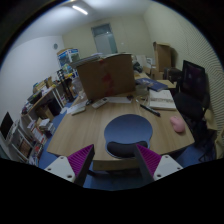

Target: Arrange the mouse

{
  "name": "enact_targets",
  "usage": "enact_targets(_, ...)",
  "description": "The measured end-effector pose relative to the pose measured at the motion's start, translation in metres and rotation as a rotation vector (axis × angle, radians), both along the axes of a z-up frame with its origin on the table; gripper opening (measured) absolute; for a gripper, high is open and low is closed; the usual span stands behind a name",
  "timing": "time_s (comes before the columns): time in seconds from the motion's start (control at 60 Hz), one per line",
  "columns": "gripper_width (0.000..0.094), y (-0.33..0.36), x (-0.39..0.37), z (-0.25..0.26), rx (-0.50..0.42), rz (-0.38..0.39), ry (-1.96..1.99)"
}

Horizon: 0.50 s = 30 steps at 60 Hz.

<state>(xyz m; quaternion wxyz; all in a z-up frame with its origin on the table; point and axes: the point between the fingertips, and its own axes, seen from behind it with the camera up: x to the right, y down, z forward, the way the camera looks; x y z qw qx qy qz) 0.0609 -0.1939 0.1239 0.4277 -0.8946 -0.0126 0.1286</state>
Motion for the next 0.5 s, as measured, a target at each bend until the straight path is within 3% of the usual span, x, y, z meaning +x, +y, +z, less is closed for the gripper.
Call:
enact_targets(0.217,0.0827,0.009,0.041,-0.013,-0.018,0.008,0.006)
enact_targets(0.5,0.0827,0.048,0.196,-0.072,-0.067,-0.018,-0.037)
